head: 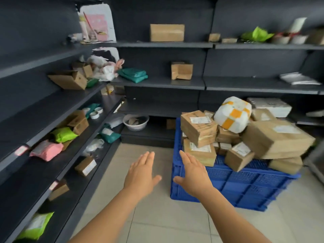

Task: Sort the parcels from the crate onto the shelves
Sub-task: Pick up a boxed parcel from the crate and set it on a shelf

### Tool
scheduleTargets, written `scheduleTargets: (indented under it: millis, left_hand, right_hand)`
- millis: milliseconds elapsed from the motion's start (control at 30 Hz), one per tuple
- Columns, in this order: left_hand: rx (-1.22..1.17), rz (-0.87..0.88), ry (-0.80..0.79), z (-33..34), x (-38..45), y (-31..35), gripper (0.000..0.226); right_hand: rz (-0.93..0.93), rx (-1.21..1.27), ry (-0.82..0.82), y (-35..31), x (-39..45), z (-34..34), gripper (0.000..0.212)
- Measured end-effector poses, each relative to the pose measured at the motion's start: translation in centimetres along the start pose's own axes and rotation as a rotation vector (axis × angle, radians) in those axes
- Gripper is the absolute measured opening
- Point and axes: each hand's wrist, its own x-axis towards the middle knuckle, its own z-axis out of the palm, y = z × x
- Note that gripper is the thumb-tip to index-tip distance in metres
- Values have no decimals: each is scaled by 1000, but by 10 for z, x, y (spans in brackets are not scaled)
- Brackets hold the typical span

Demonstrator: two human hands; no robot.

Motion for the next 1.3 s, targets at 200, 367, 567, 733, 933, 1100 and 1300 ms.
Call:
scheduleTargets:
  millis: [200,367,567,733,933,1100,1300]
  left_hand:
    - [-20,87,-19,-3,88,35,81]
    - [-32,153,-40,4,159,61,81]
    - [-69,148,-121,32,224,95,82]
    - [-133,51,-156,63,282,123,83]
    - [-293,-121,-173,105,348,155,88]
    - [-356,-262,-205,140,383,175,92]
    - [-554,-425,-234,172,406,179,91]
  right_hand:
    - [89,-1,56,36,62,-35,92]
    - [170,13,126,70,111,-55,91]
    - [224,51,116,123,165,-68,92]
    - [245,118,61,179,226,-76,94]
    - [281,163,-27,240,303,-79,97]
    - [267,177,-82,277,347,-69,100]
    - [264,284,-155,307,377,-55,105]
